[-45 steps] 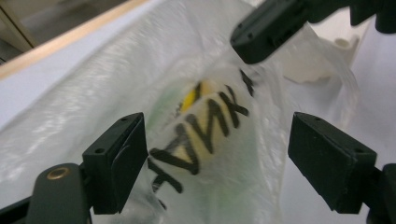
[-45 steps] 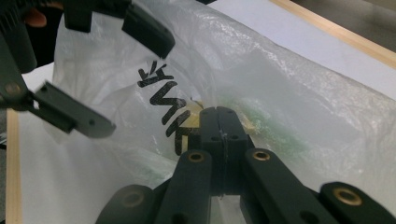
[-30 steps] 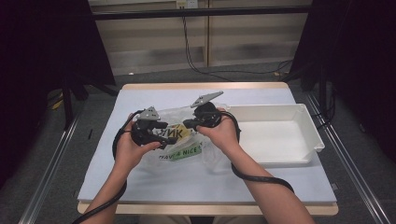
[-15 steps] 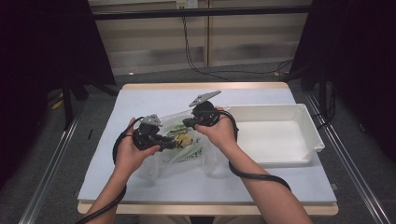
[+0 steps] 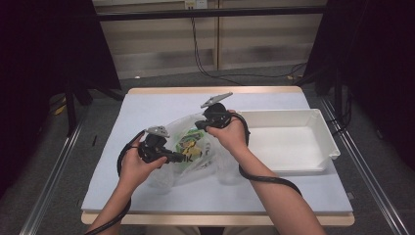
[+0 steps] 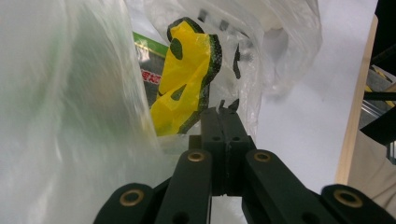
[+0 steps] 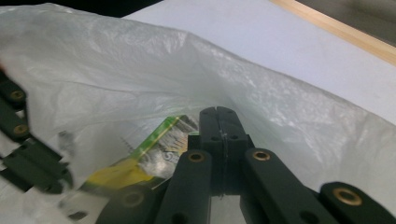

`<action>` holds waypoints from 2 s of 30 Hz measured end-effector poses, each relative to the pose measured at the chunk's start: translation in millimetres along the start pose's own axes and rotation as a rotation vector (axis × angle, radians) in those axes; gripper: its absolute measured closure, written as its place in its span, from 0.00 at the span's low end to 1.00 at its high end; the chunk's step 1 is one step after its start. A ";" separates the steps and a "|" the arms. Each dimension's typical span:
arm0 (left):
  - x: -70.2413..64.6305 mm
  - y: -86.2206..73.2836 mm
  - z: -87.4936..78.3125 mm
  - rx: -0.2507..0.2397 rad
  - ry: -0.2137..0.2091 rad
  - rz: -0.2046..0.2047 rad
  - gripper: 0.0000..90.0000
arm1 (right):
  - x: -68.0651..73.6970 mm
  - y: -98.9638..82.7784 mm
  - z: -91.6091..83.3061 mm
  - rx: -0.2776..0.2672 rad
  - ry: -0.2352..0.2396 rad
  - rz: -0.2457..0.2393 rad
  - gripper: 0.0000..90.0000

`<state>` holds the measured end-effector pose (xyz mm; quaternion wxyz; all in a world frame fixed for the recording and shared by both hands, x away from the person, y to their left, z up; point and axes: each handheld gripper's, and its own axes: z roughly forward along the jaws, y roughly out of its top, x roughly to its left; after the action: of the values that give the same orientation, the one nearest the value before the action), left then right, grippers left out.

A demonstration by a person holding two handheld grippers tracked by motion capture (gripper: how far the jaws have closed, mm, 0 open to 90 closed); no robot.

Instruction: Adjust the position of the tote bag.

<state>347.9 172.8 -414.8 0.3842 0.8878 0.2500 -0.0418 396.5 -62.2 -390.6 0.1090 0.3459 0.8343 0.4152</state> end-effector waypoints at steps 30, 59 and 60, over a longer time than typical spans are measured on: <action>-14.4 -30.6 -4.0 0.112 -0.107 0.005 1.00 | -47.2 8.6 33.1 0.067 -0.091 0.077 1.00; -29.4 -48.9 3.3 0.212 -0.172 0.006 1.00 | -83.8 13.8 39.3 0.094 -0.189 0.122 1.00; -29.9 -49.1 3.8 0.203 -0.170 0.005 1.00 | -84.3 13.7 38.7 0.094 -0.191 0.124 1.00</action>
<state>298.8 186.3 -442.0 0.3121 0.9160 0.2088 -0.1411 483.4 -88.9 -413.3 0.1458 0.4395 0.8156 0.3470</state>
